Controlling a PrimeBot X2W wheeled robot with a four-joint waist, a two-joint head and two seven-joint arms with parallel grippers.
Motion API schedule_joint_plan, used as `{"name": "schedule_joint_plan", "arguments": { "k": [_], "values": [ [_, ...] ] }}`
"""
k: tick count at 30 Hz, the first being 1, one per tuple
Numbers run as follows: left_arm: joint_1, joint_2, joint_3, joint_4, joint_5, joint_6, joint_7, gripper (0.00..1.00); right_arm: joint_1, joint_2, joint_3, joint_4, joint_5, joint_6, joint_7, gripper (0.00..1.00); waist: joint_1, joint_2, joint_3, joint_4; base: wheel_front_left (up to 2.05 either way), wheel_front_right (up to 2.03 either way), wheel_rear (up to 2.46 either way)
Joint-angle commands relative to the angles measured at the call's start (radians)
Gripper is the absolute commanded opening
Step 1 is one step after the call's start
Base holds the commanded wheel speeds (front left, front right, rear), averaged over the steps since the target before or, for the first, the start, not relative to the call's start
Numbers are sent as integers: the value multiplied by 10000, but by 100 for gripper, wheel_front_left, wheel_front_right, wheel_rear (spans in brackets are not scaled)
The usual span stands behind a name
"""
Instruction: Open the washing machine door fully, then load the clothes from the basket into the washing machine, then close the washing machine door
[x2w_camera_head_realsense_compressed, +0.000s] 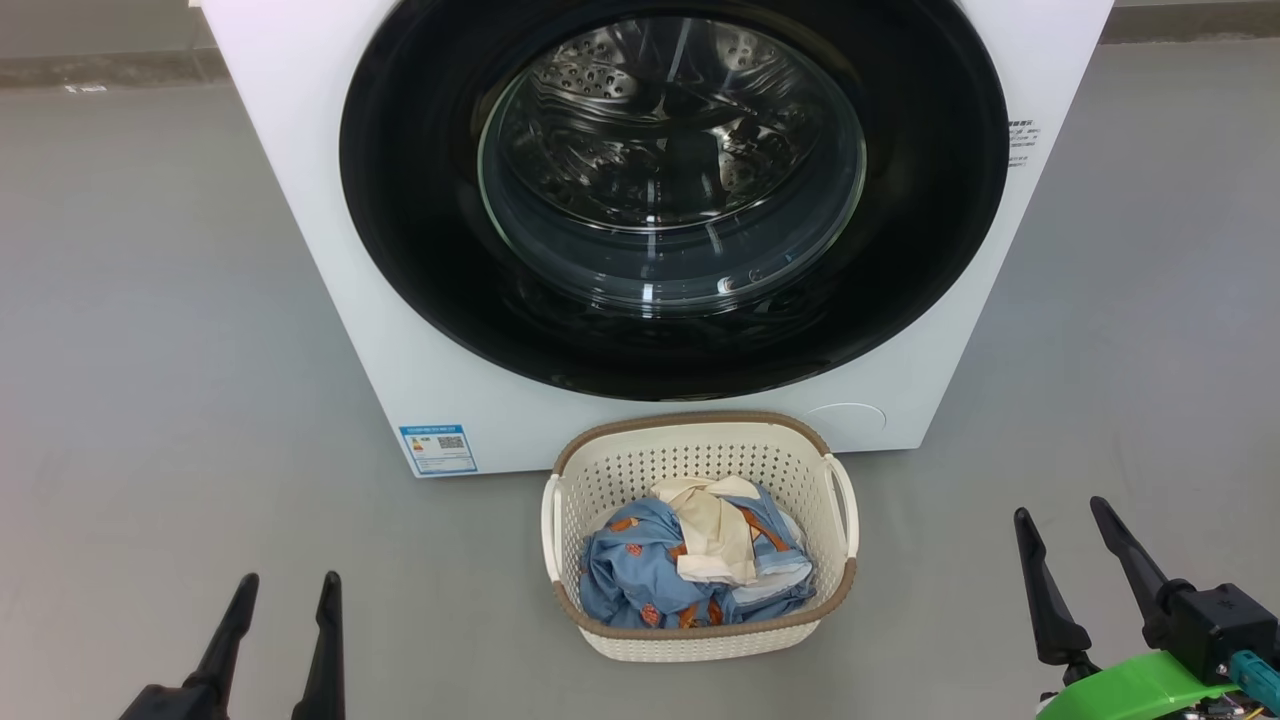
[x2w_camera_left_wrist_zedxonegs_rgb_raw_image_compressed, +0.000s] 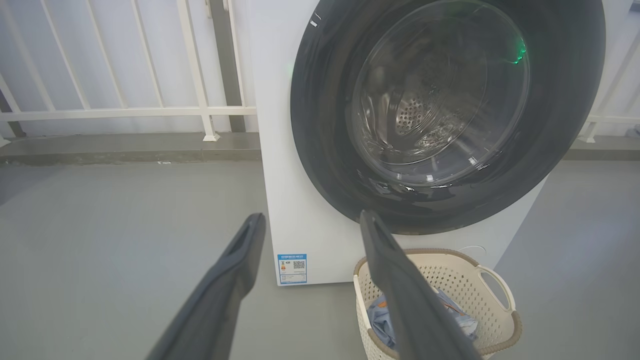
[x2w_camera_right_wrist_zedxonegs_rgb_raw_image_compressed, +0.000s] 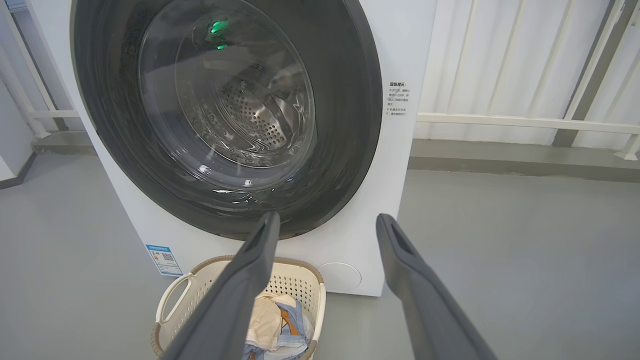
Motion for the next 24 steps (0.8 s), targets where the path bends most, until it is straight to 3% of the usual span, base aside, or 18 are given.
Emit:
{"name": "schedule_joint_plan", "arguments": {
  "k": [1, 24],
  "values": [
    [-210, 148, 350, -304, 82, -16, -136, 100, 40, -77, 129, -254, 1, 16, -120, 100, 0, 0, 1, 3, 0, 0, 0],
    [-239, 151, 291, -343, 44, -16, -136, 100, 14, -102, 100, -271, 1, 16, -120, 100, 0, 0, 38, 2, 3, 6, -9]
  ]
}}
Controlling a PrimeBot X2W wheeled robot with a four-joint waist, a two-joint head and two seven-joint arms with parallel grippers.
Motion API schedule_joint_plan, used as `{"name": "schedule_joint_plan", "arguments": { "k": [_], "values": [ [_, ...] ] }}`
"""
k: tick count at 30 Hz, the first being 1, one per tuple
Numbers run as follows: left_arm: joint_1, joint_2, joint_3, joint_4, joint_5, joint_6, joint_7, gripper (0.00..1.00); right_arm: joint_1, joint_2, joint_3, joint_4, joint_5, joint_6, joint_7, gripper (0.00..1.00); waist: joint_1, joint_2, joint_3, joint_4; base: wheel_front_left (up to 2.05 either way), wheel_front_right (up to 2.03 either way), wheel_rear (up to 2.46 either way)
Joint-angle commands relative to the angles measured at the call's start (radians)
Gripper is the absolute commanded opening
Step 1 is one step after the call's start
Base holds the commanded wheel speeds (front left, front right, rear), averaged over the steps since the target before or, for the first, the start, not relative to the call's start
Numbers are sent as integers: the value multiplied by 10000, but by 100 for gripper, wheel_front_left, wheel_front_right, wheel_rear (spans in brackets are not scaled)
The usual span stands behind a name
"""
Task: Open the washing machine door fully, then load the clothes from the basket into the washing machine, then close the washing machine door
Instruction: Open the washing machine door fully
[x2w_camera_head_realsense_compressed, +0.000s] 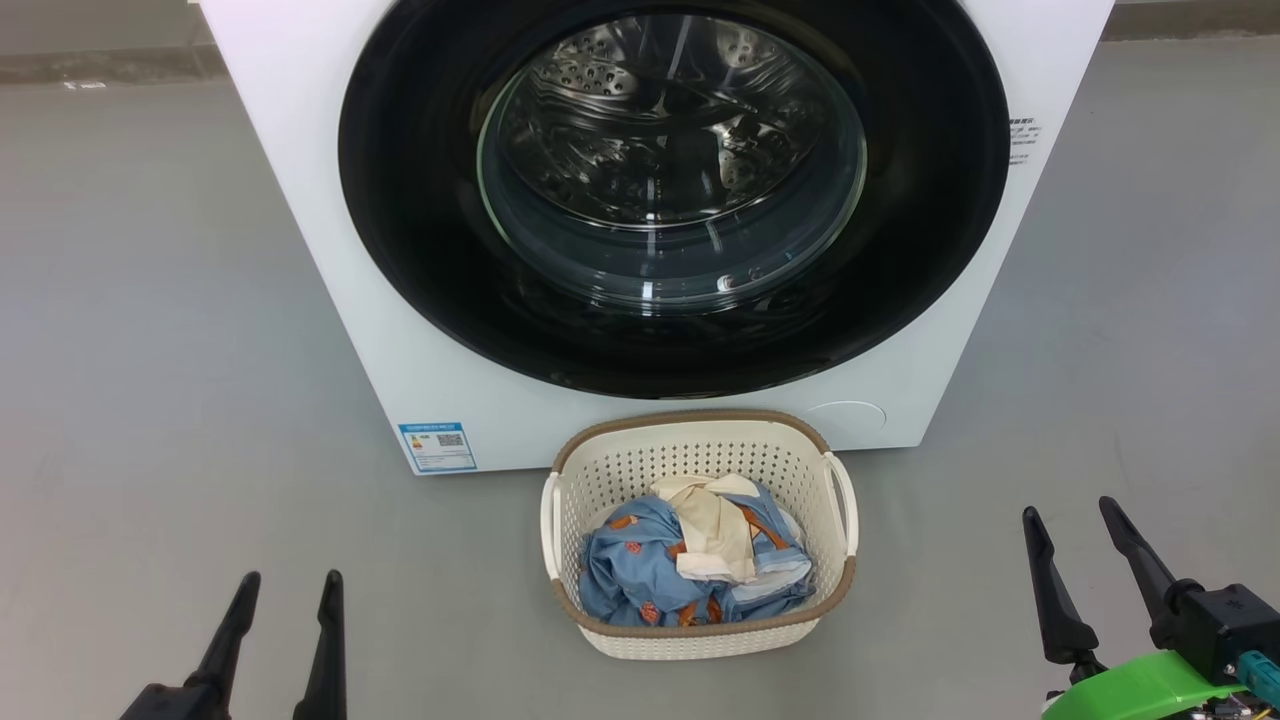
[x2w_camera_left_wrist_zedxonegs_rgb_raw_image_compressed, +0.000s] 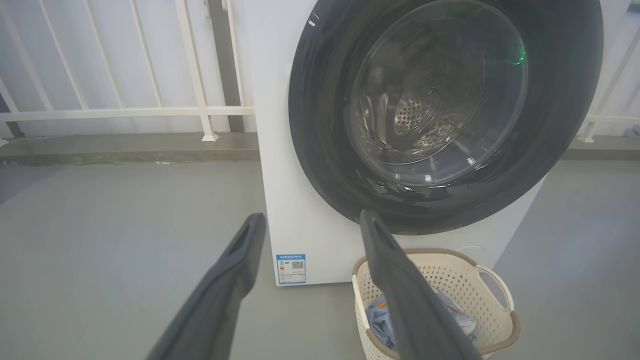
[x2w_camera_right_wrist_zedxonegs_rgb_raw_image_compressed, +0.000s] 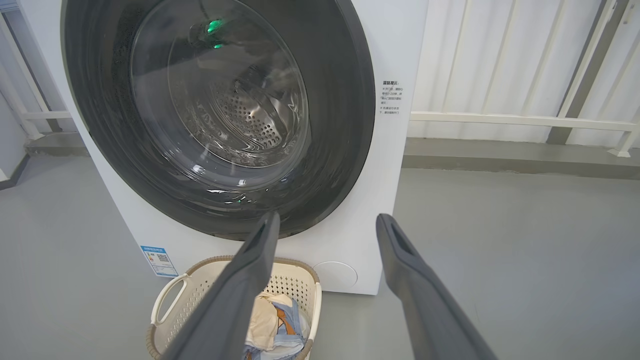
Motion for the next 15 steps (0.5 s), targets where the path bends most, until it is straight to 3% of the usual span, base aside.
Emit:
{"name": "schedule_joint_plan", "arguments": {
  "k": [1, 8, 15],
  "values": [
    [-238, 149, 314, -304, 46, -16, -136, 100, 10, -130, 263, -273, 1, 16, -120, 100, 0, 0, 2, -2, 30, 43, -72],
    [-248, 144, 301, -338, 15, -16, -136, 100, 9, -133, 276, -273, 10, 16, -120, 100, 0, 0, 11, -10, 60, 76, -136],
    [-242, 143, 310, -371, -7, -16, -136, 100, 19, -137, 298, -275, 14, 16, -120, 100, 0, 0, 24, -23, 103, 130, -232]
  ]
}}
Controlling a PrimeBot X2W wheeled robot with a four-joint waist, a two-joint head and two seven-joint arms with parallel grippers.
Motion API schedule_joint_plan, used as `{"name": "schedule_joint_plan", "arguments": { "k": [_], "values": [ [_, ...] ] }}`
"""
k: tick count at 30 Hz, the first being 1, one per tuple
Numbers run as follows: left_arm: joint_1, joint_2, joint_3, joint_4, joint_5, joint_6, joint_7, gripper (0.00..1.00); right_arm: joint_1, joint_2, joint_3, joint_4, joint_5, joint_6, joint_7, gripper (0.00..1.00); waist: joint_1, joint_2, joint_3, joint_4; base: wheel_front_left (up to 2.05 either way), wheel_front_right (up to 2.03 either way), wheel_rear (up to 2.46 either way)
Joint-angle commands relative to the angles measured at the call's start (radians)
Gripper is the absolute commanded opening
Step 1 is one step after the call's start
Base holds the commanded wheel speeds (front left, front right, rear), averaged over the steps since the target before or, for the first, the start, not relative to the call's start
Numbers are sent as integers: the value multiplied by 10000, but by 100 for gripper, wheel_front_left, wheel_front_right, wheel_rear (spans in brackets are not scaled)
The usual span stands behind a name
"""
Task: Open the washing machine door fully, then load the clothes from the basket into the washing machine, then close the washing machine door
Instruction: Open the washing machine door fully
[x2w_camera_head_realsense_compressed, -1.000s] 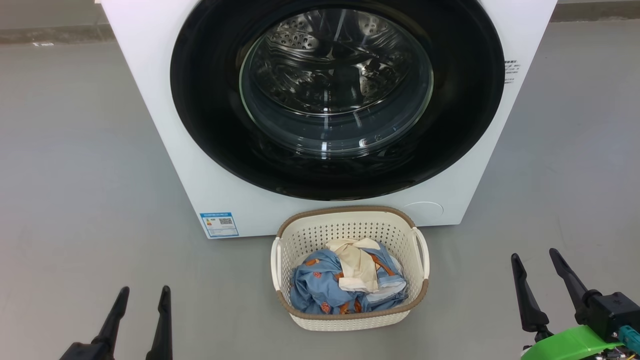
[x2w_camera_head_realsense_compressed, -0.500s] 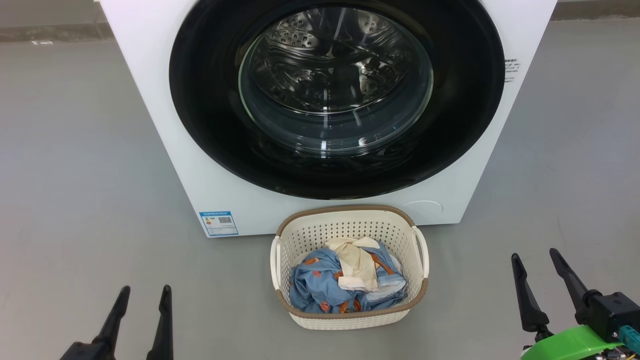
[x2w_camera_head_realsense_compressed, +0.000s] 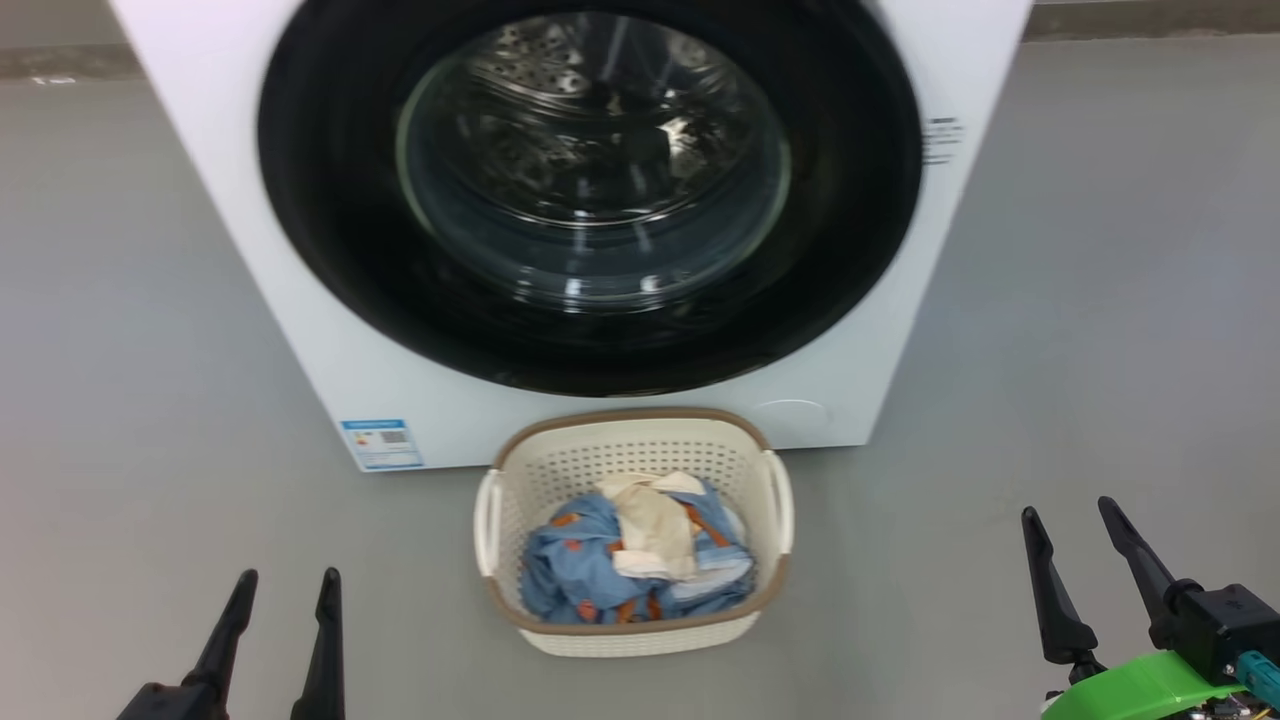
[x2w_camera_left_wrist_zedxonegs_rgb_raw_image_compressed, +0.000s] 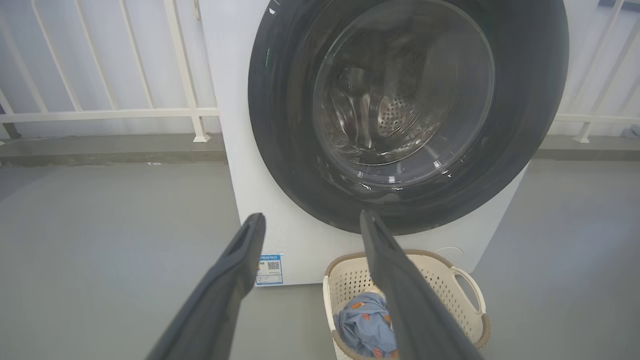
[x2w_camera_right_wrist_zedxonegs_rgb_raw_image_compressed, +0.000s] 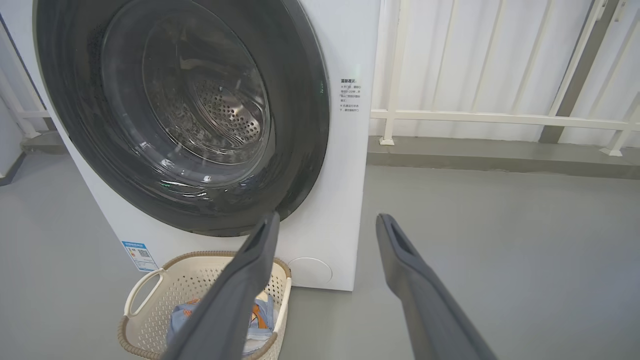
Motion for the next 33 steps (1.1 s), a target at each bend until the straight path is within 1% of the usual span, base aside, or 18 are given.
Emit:
{"name": "schedule_joint_plan", "arguments": {
  "k": [1, 8, 15, 33],
  "values": [
    [-243, 112, 321, -298, -4, -16, -136, 100, 17, -141, 293, -272, 15, 16, -120, 100, 0, 0, 5, -5, 107, 139, -246],
    [-280, 65, 359, -315, -111, -16, -136, 100, -10, -134, 328, -248, 37, 16, -120, 100, 0, 0, 29, -30, 106, 127, -233],
    [-284, 64, 369, -322, -211, -16, -136, 100, -25, -115, 325, -246, 53, 16, -120, 100, 0, 0, 23, -45, 68, 68, -137],
    [-259, 19, 412, -280, -261, -16, -136, 100, -42, -105, 408, -303, 43, 16, -120, 100, 0, 0, -13, -41, 6, 6, -12]
  ]
}}
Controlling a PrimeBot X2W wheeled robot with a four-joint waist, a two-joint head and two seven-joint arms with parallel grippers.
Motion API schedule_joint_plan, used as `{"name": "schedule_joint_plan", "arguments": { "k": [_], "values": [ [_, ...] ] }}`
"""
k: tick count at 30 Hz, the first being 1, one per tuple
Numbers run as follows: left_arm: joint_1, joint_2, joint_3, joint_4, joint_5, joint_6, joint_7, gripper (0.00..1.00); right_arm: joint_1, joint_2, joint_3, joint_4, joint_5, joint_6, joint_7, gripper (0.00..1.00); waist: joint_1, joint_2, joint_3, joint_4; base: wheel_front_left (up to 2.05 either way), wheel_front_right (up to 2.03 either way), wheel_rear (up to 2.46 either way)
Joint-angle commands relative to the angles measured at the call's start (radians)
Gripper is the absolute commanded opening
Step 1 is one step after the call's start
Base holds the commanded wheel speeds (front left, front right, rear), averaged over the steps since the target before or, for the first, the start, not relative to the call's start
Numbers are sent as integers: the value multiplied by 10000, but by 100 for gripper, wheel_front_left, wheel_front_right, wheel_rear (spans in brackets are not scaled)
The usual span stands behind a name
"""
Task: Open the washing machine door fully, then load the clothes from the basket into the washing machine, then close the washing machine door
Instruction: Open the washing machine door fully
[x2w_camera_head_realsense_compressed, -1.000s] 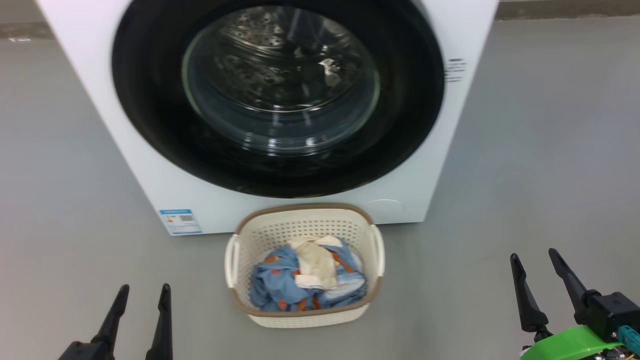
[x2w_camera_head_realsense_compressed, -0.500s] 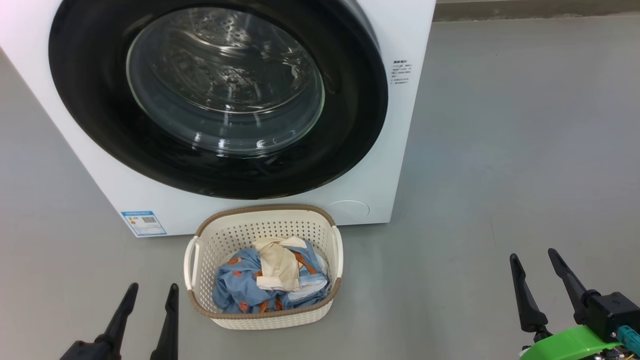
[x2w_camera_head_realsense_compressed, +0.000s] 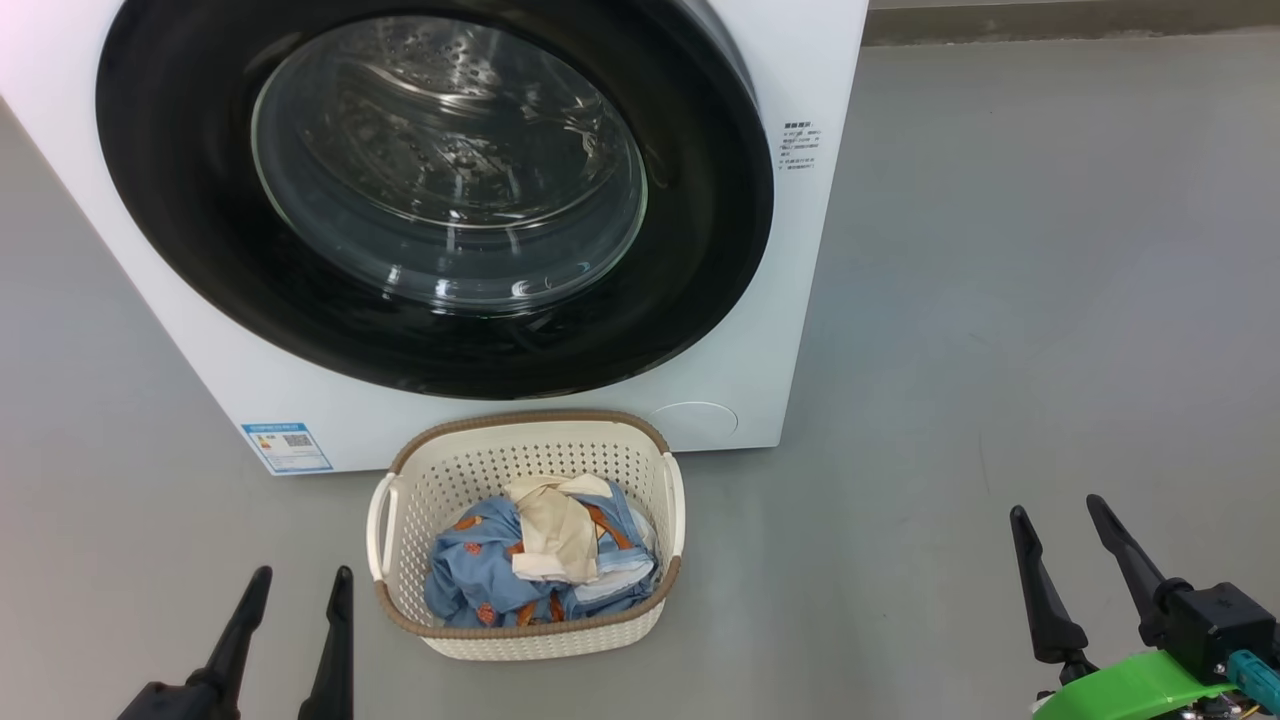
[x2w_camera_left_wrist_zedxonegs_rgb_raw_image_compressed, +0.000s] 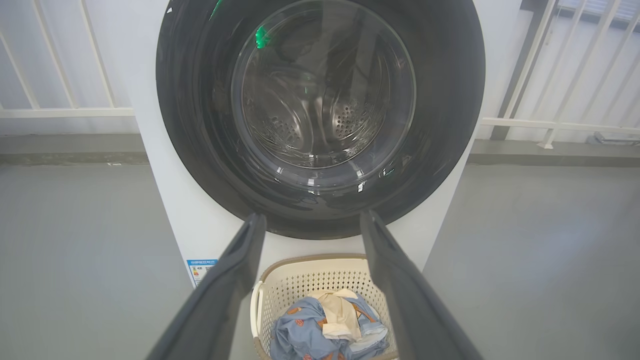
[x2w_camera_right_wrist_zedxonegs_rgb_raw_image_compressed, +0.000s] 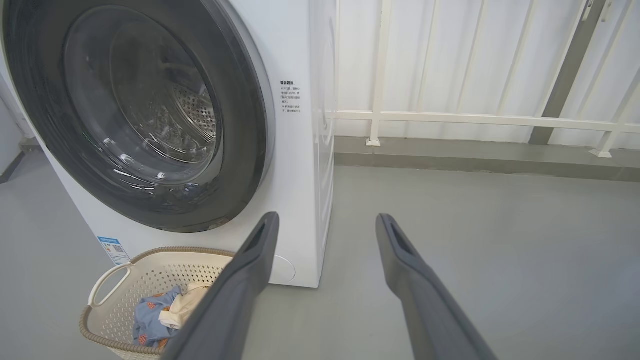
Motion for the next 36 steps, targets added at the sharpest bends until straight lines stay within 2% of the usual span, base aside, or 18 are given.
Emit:
{"name": "schedule_joint_plan", "arguments": {
  "k": [1, 10, 11, 12, 13, 14, 16, 18, 19, 33, 36],
  "values": [
    [-257, 116, 376, -236, -113, -16, -136, 100, -54, -91, 228, -352, 79, 16, -120, 100, 0, 0, -3, 1, 0, 0, 0],
    [-233, 121, 365, -252, -151, -16, -136, 100, -44, -55, 175, -391, 19, 16, -120, 100, 0, 0, -31, 10, 0, 0, 0],
    [-229, 121, 361, -256, -156, -16, -136, 100, -44, -51, 171, -393, 7, 16, -120, 97, 0, 0, -33, 10, 0, 0, 0],
    [-225, 122, 356, -259, -162, -16, -136, 100, -45, -49, 167, -396, -3, 16, -120, 81, 0, 0, -37, 10, 0, 0, 0],
    [-219, 122, 352, -263, -168, -16, -136, 100, -47, -48, 165, -400, -13, 16, -120, 58, 0, 0, -40, 9, 0, 0, 0],
    [-213, 122, 346, -267, -169, -16, -136, 100, -47, -49, 165, -403, -22, 16, -120, 45, 0, 0, -43, 9, 0, 0, 0],
    [-209, 124, 327, -275, -179, -16, -136, 100, -48, -55, 171, -406, -32, 16, -120, 21, 0, 0, -42, 14, 0, 0, 0],
    [-213, 129, 312, -286, -188, -16, -136, 100, -63, -73, 173, -396, -24, 16, -120, 2, 0, 0, -37, 19, 0, 0, 0],
    [-214, 131, 310, -289, -190, -16, -136, 100, -69, -79, 176, -391, -20, 16, -120, 0, 0, 0, -37, 20, 0, 0, 0],
    [-203, 158, 310, -276, -236, -16, -136, 100, -139, -67, 192, -551, 106, 16, -120, 0, 0, 0, -57, 47, 0, 0, 0],
    [-169, 162, 296, -295, -251, -16, -136, 100, -159, 89, 9, -649, 607, 16, -120, 0, 0, 0, -56, 42, 0, 0, 0]
  ]
}}
